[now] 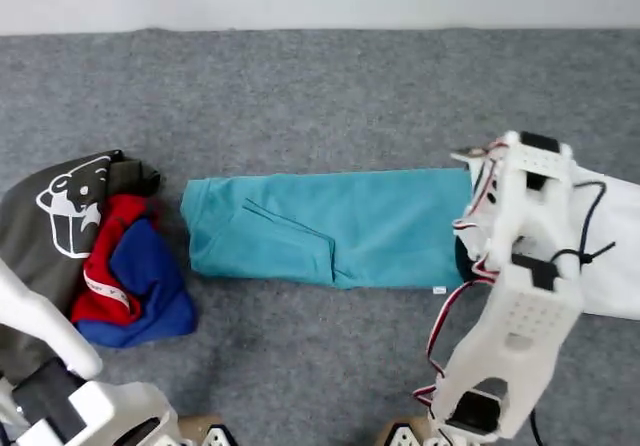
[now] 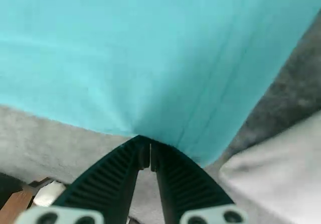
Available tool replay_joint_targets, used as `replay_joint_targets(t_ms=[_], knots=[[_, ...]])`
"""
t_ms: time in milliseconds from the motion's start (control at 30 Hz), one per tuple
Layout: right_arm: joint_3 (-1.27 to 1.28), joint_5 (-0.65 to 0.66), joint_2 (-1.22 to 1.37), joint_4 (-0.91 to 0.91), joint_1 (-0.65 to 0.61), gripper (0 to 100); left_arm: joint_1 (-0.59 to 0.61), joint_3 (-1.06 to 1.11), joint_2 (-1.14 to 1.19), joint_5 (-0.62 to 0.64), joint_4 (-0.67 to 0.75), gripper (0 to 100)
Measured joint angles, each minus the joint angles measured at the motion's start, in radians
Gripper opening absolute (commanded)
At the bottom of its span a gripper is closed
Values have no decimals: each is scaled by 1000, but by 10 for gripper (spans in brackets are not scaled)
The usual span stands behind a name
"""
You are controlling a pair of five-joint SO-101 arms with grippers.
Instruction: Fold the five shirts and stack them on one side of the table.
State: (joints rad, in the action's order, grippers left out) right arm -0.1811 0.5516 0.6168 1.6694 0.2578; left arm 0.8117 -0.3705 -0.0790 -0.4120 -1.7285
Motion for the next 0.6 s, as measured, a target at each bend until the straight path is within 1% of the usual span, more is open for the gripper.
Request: replay_joint_targets(t_ms=[167,267,333,433,533,600], knots=[[-26,28,21,21,15,14,0,0,0,0,0,16],[-74,29,-21,58,14,24,0,0,0,0,0,16],[-104,29,-74,66,3,71,0,0,0,0,0,16],[-132,15,-135,63,-18,181,0,0,0,0,0,16],[-135,-60,-143,23,-29,262,0,0,0,0,0,16],[-135,-118,-143,-18,-31,273,0,0,0,0,0,16]])
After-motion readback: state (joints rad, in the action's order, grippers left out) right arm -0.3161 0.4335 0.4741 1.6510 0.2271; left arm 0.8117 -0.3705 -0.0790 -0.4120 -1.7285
